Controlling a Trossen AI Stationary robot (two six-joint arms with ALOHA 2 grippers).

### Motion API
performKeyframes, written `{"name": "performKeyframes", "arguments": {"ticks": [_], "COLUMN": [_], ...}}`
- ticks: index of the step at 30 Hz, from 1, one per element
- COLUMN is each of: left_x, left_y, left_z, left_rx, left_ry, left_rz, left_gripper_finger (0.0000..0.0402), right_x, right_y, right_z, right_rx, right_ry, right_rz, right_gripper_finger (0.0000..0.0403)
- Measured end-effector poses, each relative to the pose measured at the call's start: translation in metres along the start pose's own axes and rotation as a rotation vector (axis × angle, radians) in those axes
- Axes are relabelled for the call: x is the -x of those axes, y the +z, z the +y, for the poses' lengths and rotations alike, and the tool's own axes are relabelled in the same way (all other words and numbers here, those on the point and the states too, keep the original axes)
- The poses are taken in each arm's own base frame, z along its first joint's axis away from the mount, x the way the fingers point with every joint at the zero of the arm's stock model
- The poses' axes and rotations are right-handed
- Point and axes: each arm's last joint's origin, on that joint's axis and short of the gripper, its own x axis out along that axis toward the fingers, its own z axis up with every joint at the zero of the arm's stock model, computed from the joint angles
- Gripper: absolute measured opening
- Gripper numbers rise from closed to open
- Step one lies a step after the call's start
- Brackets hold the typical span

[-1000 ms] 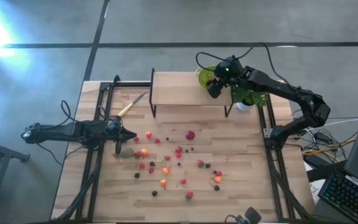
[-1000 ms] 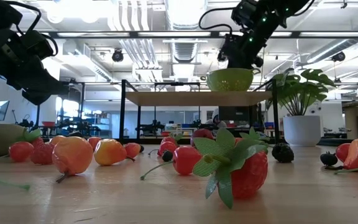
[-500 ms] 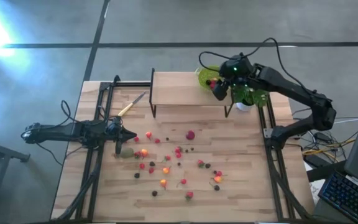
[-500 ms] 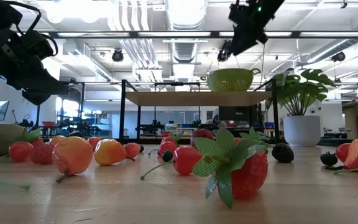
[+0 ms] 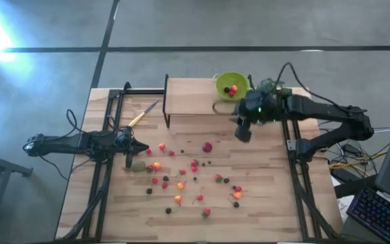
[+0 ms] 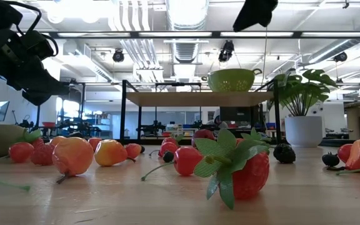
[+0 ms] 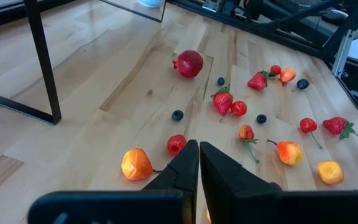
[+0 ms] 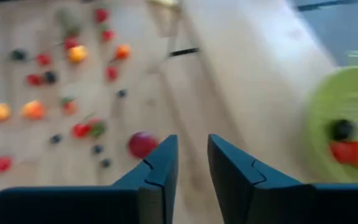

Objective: Build produce basket
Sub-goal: Put the blackberry into the green basket

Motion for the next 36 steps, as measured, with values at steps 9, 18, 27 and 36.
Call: {"name": "performKeyframes", "arguments": {"ticks": [9, 18, 27, 36], "left_x": [0.0, 0.0, 0.0, 0.0], "left_y": [0.0, 0.0, 0.0, 0.0], "left_z": [0.0, 0.0, 0.0, 0.0], "left_rx": [0.0, 0.0, 0.0, 0.0], "left_ry": [0.0, 0.0, 0.0, 0.0], "left_rz": [0.0, 0.0, 0.0, 0.0], "left_gripper_finger": [0.0021, 0.0021, 0.0021, 0.0021], "right_x": [0.004, -0.009, -0.039, -0.058], "right_y": [-0.026, -0.078, -0.125, -0.15], "right_z": [0.064, 0.102, 0.12, 0.121], "right_rx": [0.084, 0.103, 0.132, 0.115], "right_ry": [0.172, 0.145, 0.218, 0.303], "right_rz": [0.053, 0.132, 0.088, 0.059], "right_gripper_finger": [0.0031, 0.0011, 0.0009, 0.006]}}
